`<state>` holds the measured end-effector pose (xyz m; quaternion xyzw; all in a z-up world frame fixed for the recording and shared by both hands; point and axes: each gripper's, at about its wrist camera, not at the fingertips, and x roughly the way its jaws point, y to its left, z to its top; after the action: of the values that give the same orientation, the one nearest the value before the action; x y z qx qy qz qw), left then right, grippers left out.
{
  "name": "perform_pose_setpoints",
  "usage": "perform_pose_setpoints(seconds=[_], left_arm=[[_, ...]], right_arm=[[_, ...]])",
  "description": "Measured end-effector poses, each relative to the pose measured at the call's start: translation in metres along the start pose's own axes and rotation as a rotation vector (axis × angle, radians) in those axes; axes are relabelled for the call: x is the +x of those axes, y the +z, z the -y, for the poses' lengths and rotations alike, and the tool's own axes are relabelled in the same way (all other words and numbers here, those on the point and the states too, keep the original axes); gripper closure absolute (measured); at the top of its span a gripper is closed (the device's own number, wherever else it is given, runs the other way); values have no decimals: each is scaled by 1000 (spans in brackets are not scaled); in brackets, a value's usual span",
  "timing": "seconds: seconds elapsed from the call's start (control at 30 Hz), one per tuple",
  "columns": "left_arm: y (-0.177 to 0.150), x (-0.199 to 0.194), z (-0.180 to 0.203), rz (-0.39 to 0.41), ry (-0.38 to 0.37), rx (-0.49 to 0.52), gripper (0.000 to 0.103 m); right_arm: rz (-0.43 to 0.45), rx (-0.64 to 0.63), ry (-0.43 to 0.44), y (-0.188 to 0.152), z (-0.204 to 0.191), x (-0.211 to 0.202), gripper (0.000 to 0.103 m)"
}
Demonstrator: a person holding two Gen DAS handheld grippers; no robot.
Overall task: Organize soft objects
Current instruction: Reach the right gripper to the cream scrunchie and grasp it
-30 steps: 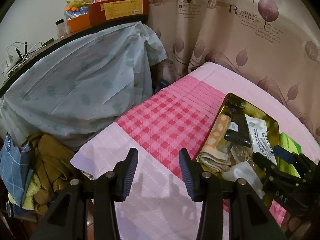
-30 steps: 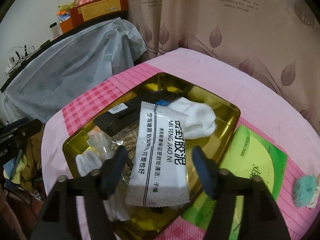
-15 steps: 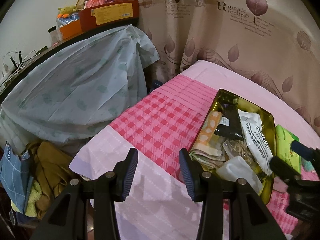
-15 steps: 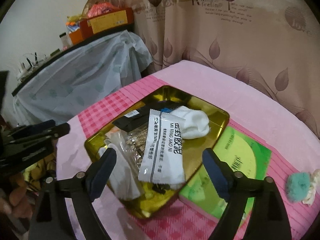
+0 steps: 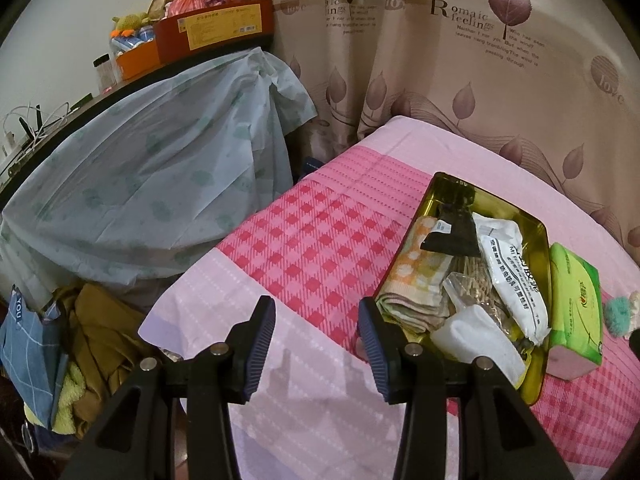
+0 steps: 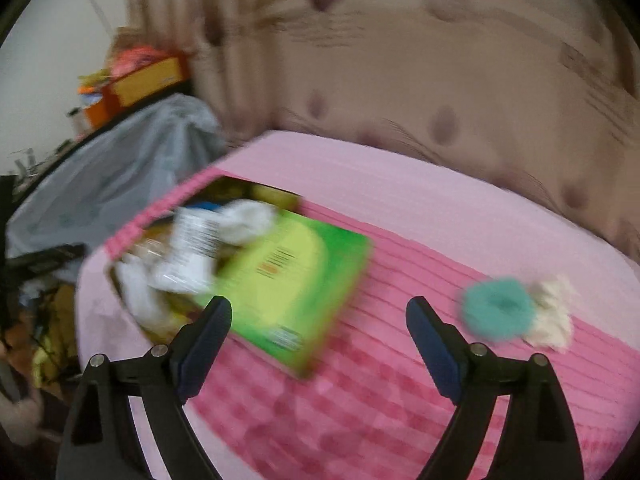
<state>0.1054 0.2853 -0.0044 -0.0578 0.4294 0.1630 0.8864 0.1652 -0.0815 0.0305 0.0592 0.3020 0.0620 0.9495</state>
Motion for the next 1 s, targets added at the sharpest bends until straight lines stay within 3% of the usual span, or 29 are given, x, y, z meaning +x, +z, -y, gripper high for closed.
perform_pose_setpoints(seconds=[0.37, 0.53, 0.8, 0.93, 1.0], left_arm=[[-4, -1, 1, 15, 1, 6, 59], [-6, 0, 2, 18, -9, 9, 59], [-5, 2, 11, 31, 9, 46, 59], [-4, 11, 12, 12, 35, 59, 59], [-4, 15, 13, -3, 40, 63, 59]], right_arm=[[-71, 185, -279, -62, 151, 0, 16], [-53, 285, -311, -68, 198, 9, 16], [-47, 311, -341, -44, 228, 42, 17], [-85, 319, -355, -41, 242, 64, 34], [-105, 318, -351, -45, 246, 73, 35]])
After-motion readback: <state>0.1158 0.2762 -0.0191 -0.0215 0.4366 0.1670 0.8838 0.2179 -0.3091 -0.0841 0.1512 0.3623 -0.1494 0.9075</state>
